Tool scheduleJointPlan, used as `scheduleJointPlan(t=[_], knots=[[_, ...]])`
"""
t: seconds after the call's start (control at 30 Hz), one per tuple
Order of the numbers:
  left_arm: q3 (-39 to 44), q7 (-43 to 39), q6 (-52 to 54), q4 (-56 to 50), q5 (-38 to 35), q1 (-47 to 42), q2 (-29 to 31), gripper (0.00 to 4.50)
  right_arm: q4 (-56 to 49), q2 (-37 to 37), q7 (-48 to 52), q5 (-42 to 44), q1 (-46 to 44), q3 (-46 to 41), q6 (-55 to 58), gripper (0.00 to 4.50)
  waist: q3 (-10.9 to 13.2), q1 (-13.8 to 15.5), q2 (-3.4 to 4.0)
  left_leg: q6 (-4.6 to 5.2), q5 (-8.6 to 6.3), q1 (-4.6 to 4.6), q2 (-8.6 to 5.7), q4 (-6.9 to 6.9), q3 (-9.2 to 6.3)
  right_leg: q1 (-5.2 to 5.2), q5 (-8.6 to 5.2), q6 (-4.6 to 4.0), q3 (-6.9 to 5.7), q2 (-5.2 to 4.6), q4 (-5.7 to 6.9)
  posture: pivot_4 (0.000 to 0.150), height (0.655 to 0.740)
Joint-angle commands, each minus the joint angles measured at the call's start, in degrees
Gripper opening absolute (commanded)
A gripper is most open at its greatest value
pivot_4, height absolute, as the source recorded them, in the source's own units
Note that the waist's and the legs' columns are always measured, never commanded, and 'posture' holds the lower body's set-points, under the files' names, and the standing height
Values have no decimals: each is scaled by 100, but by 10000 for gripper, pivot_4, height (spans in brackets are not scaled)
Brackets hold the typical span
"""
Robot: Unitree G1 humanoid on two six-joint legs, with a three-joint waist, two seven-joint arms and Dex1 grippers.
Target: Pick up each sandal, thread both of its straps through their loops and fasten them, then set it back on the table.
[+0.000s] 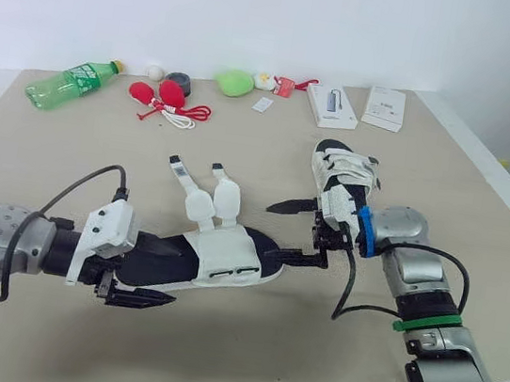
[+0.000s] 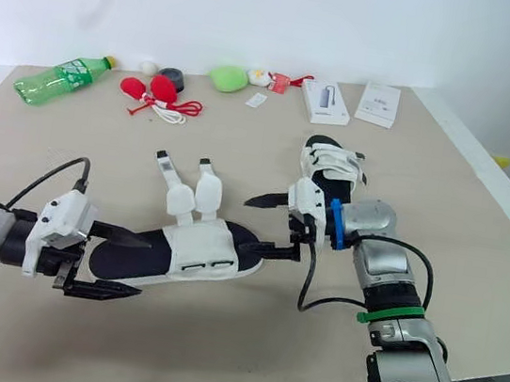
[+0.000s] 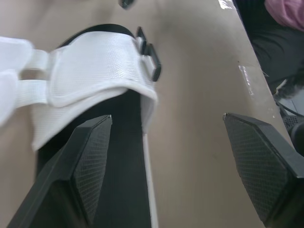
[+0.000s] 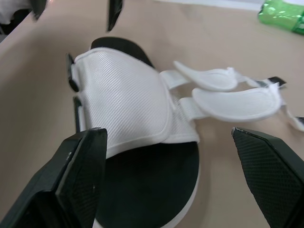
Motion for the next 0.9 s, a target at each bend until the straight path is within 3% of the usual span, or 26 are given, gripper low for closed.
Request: scheduleJointPlan(t=[0.03, 0.1, 0.13, 0.2, 0.3, 0.47, 0.9], knots=[[309, 883, 360, 630, -117, -667, -455, 39173, -16, 28, 92, -94, -178, 99, -211, 33555, 0, 3, 0, 0, 0, 0, -1, 1, 0, 0, 1, -1, -1, 0, 1, 1500, 7400], [420, 1358, 702, 874, -381, -939, -847, 39173, -94, 51, 88, -115, -147, 172, -170, 24821, -1, 8, -2, 0, 1, 3, -1, 6, -3, 4, 5, 0, -6, 0, 7, 1500, 7400], [497, 1536, 908, 941, -557, -1015, -1013, 39173, -121, 41, 101, -160, -127, 226, -161, 22577, -1, 9, -3, 0, 1, 3, 1, 9, -5, 4, 6, 0, -7, 2, 8, 1500, 7400], [628, 1853, 1346, 1000, -923, -1088, -1277, 39173, -158, 8, 97, -230, -83, 312, -129, 10684, -1, -9, -3, 0, 1, 2, 1, 10, -1, 4, 7, 3, -1, 1, 7, 1500, 7400], [731, 2238, 1901, 1063, -1350, -1147, -1497, 39173, -174, -18, 75, -276, -49, 361, -125, 1582, -1, 0, -3, -4, -1, -3, 1, 8, 0, 2, 4, 7, 4, 1, 6, 1500, 7400], [829, 2919, 3026, 1742, -1979, -1483, -1699, 39173, -200, 16, 68, -358, -46, 451, -92, 1582, -1, 2, -4, -7, -1, -2, -1, 10, -10, 4, 4, 4, -5, 1, 8, 1500, 7400], [1247, 3940, 3677, 2919, -2233, -2110, -2464, 39173, 331, 136, -161, -868, 17, 766, -469, 1582, -9, -7, -18, -21, 7, 9, -3, 13, -12, 11, 15, 2, -3, 2, 10, 1500, 7400]])
